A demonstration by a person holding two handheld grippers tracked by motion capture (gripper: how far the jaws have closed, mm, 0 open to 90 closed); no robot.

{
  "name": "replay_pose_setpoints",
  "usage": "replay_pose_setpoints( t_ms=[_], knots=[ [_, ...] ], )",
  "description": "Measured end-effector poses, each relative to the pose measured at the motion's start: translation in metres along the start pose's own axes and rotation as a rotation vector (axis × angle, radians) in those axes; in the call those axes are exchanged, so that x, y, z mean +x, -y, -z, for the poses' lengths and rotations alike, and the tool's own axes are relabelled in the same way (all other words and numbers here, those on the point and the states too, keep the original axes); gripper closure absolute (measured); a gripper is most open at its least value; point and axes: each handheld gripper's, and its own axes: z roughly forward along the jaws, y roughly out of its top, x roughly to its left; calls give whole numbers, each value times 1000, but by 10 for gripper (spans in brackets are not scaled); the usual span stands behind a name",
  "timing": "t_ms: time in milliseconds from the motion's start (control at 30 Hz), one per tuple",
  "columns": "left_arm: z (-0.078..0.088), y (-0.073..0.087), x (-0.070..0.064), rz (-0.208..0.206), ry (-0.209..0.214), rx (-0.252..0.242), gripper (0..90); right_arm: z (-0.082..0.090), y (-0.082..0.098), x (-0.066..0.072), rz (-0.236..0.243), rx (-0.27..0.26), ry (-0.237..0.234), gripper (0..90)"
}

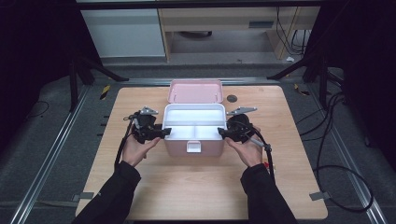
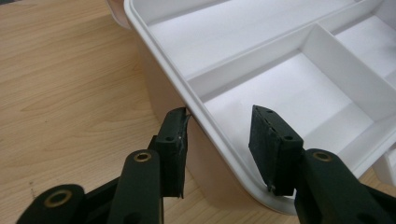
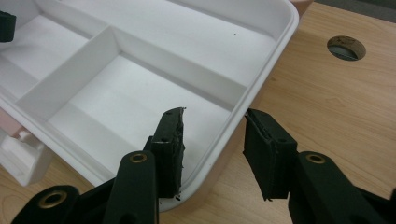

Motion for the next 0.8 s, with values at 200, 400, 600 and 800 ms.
replay_pose_setpoints(
  t_ms=[200, 400, 600, 800],
  knots=[
    [-7, -2, -7, -12, -12, -1, 568, 2, 2, -2, -1, 14, 21, 580],
    [-9, -3, -7, -44, 8, -1, 543, 6, 5, -5, -14, 7, 17, 572],
    [6, -10, 2, -86, 40, -49, 412, 17, 3, -11, 5, -56, 10, 433],
    [23, -24, 8, -236, 21, -68, 296, 26, -6, -23, 76, -106, 8, 376]
  ],
)
